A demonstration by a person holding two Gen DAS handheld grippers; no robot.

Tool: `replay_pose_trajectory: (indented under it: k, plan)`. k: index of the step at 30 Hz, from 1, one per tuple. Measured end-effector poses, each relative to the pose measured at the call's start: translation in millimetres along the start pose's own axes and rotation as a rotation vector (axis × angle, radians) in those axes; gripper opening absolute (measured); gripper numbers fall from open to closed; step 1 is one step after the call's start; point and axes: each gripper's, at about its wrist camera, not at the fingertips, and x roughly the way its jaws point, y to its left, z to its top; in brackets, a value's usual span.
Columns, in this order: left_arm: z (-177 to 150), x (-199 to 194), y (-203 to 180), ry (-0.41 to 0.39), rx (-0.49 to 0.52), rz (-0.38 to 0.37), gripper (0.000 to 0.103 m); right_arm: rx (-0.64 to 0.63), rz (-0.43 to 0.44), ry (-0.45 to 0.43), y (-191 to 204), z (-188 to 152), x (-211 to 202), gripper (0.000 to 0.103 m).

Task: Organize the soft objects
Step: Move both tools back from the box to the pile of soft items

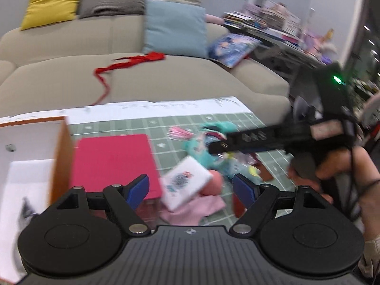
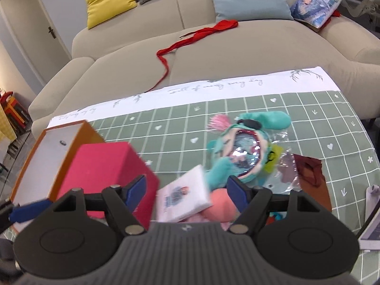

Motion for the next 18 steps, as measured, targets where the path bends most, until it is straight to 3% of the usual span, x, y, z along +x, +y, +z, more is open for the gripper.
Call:
replay_pose_trajectory:
  k: [5, 9, 18]
  plan:
    - [-20, 34, -35, 0.037, 0.137, -0.069, 0.094, 0.048, -0.001, 0.014, -32, -4, 24, 0.074]
    - [-39, 62, -55, 0.075, 0.253, -0.027, 0.094, 0.071, -0.022, 0.052, -50, -9, 37, 0.074]
    - [-54, 110, -51, 0.179, 0.236, 0.086, 0.09, 0.167, -0.065, 0.059, -92, -7, 42, 0.074]
